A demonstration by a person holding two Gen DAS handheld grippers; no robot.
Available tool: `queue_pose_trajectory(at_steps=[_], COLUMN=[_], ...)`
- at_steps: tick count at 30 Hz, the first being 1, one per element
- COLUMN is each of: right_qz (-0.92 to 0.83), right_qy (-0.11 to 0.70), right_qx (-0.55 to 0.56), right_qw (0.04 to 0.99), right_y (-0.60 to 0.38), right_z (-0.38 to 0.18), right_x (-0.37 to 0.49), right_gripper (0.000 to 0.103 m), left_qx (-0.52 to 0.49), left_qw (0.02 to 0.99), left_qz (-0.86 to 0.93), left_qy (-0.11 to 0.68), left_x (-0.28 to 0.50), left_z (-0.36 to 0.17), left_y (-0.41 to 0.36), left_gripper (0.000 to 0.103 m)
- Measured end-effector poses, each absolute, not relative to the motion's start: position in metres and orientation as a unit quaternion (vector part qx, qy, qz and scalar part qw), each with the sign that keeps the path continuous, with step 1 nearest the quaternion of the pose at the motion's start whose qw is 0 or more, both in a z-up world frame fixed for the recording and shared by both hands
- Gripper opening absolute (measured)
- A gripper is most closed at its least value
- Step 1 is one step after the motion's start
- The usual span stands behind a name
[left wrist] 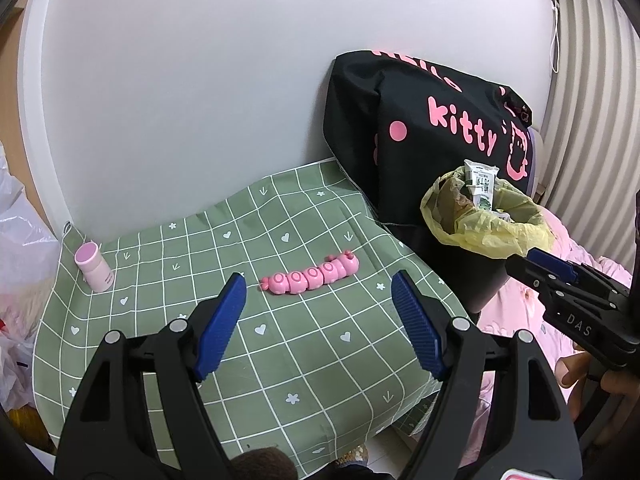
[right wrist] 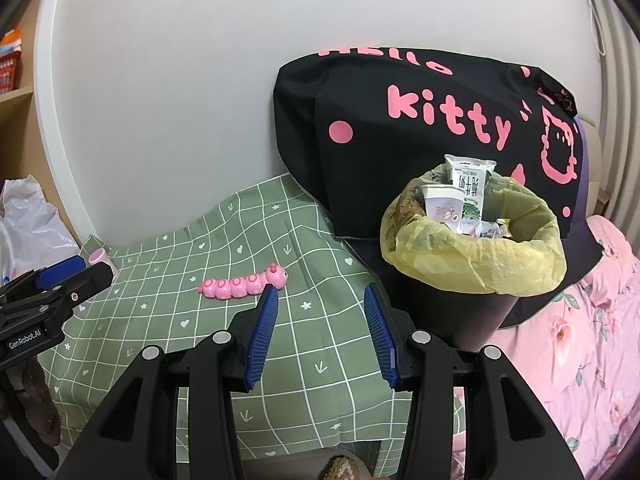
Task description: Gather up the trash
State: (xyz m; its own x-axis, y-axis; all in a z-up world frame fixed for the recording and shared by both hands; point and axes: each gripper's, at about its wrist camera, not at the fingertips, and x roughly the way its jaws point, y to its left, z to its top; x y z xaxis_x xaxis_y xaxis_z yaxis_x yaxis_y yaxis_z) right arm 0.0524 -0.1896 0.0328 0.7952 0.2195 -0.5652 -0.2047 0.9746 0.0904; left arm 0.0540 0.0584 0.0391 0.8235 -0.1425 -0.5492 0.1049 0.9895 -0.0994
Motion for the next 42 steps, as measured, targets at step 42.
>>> queue_pose_trajectory(at_steps=[42], right_qz=[0.1], right_qy=[0.295], right_qx=[0.009], right_qw=[0.95], right_y=[-0.1961], right_z=[0.0338], right_x=[0.0471], right_gripper=[0.042], left_qx=[-0.027], left_qw=[0.954], left_qz=[-0.082], left_qy=[0.286], left_x=[0.0533], left_z=[0.0401], left_y=[0.054], left_gripper=[0.07])
